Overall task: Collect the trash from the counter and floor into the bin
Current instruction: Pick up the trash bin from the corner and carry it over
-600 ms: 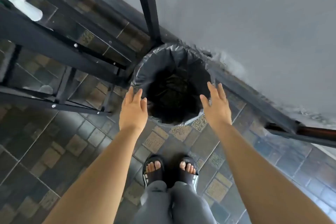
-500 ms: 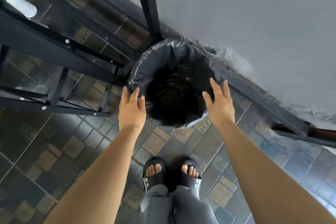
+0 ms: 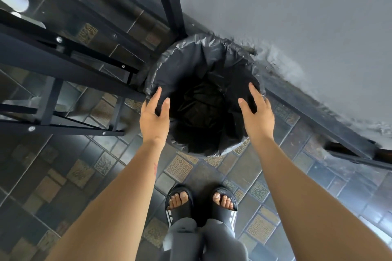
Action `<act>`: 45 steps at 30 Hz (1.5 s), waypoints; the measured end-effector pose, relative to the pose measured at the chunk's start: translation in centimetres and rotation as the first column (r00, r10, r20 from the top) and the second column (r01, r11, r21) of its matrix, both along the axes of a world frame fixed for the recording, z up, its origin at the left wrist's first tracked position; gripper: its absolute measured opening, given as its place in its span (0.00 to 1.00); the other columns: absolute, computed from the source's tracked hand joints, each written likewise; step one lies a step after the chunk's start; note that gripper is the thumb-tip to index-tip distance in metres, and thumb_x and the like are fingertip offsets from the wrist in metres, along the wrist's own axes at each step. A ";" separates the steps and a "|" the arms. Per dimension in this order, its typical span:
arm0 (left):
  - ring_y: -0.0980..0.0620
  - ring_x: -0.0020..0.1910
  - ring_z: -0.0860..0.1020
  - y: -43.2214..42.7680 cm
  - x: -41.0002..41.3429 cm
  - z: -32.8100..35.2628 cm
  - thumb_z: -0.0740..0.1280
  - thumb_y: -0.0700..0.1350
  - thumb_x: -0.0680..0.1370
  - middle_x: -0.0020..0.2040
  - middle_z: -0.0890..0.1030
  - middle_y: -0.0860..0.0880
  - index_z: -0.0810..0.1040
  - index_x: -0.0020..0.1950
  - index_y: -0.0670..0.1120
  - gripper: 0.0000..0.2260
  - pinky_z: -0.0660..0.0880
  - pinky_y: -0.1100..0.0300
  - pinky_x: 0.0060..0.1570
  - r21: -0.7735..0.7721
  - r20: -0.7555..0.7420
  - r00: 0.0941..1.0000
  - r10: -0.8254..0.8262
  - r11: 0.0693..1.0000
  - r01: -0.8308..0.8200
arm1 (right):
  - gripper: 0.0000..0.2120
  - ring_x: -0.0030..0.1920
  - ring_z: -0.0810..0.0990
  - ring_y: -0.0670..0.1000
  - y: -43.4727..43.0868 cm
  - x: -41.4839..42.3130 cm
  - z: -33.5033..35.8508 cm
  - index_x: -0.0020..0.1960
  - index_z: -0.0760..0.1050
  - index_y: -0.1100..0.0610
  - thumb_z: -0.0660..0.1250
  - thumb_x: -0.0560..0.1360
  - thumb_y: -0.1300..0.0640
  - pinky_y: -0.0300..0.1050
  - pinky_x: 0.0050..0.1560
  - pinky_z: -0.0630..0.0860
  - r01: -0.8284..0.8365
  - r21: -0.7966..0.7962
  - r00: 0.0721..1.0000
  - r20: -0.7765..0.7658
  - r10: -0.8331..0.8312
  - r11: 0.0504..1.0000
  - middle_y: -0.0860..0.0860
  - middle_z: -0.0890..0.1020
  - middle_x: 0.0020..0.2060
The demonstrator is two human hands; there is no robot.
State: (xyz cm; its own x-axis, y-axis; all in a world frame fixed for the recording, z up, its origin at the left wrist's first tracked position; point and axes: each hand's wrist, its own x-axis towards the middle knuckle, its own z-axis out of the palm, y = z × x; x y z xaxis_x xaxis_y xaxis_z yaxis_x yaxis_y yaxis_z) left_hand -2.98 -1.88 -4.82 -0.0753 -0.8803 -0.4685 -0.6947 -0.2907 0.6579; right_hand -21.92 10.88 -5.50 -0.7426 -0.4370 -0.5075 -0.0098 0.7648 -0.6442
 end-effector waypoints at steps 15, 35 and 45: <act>0.51 0.77 0.59 4.3 2.6 25.3 0.62 0.55 0.81 0.76 0.67 0.48 0.71 0.72 0.60 0.18 0.59 0.55 0.72 -0.023 -0.076 0.997 0.026 0.999 -0.028 | 0.24 0.75 0.63 0.53 5.5 3.7 25.8 0.74 0.63 0.36 0.63 0.79 0.43 0.54 0.73 0.64 0.054 -0.015 0.998 -0.036 -0.054 0.998 0.48 0.65 0.75; 0.50 0.76 0.63 15.7 17.7 52.7 0.62 0.53 0.82 0.75 0.68 0.50 0.71 0.71 0.63 0.17 0.62 0.46 0.74 -0.199 -0.310 0.910 0.276 0.917 -0.346 | 0.21 0.71 0.69 0.51 10.8 15.1 54.5 0.71 0.66 0.35 0.61 0.80 0.49 0.55 0.68 0.70 -0.186 -0.293 0.981 -0.102 0.163 0.938 0.45 0.67 0.74; 0.55 0.64 0.72 18.3 31.6 56.3 0.66 0.43 0.80 0.63 0.73 0.55 0.70 0.73 0.58 0.22 0.67 0.63 0.62 -0.242 -0.372 0.801 0.469 0.784 -0.572 | 0.24 0.64 0.73 0.45 8.1 26.7 56.5 0.73 0.64 0.35 0.61 0.80 0.53 0.51 0.64 0.72 -0.491 -0.335 0.869 -0.124 0.479 0.804 0.44 0.66 0.75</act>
